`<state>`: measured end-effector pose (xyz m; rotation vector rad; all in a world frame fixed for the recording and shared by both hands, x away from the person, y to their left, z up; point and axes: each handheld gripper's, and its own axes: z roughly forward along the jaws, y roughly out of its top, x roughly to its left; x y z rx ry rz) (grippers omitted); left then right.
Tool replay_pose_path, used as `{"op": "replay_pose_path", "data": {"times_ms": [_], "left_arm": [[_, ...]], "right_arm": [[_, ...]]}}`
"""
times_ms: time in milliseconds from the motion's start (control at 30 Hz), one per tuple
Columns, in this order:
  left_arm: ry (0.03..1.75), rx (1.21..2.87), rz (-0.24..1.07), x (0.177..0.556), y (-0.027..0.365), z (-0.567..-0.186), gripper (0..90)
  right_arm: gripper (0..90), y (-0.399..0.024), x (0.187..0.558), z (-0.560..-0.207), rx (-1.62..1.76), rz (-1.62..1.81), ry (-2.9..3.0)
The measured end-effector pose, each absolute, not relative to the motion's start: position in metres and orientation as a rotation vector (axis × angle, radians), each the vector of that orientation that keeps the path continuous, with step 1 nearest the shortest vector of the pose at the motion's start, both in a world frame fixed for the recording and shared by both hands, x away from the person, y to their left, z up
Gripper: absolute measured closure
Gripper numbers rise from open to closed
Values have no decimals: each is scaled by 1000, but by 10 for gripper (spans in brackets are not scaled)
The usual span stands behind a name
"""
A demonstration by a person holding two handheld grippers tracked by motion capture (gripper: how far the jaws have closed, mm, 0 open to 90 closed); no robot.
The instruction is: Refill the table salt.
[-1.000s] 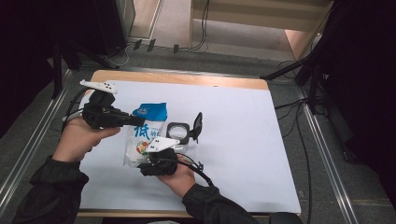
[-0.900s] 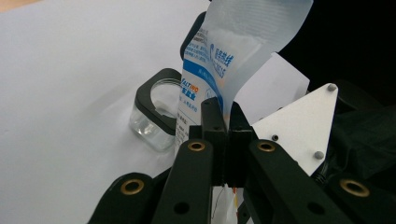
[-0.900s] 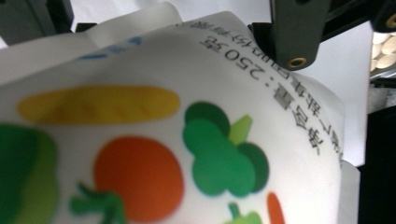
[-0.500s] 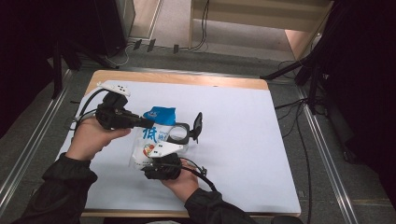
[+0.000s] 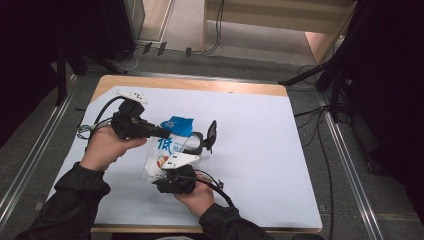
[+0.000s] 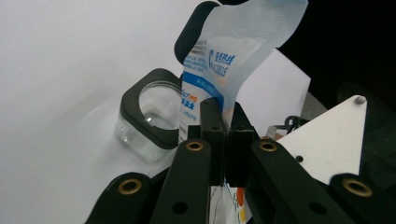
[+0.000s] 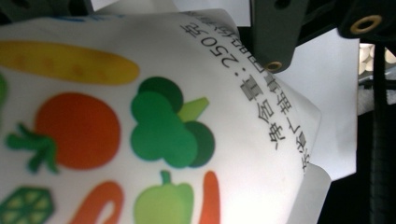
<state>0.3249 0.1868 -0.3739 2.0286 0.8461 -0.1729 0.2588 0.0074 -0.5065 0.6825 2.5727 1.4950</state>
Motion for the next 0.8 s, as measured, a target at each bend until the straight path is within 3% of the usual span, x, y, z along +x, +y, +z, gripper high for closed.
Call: {"op": "replay_pose_path", "data": {"times_ms": [367,633,800], "left_arm": [[900,2091,-152,325,182,-380,900],[966,2106,-141,327,183,-382,900],[952,2102,-158,327,178,-384,900]], "right_arm": [[531,3,262,-506,719,1533,2569],[448,3,258,-508,735,1499,2563],[489,3,257,-509,777,1503,2562]]}}
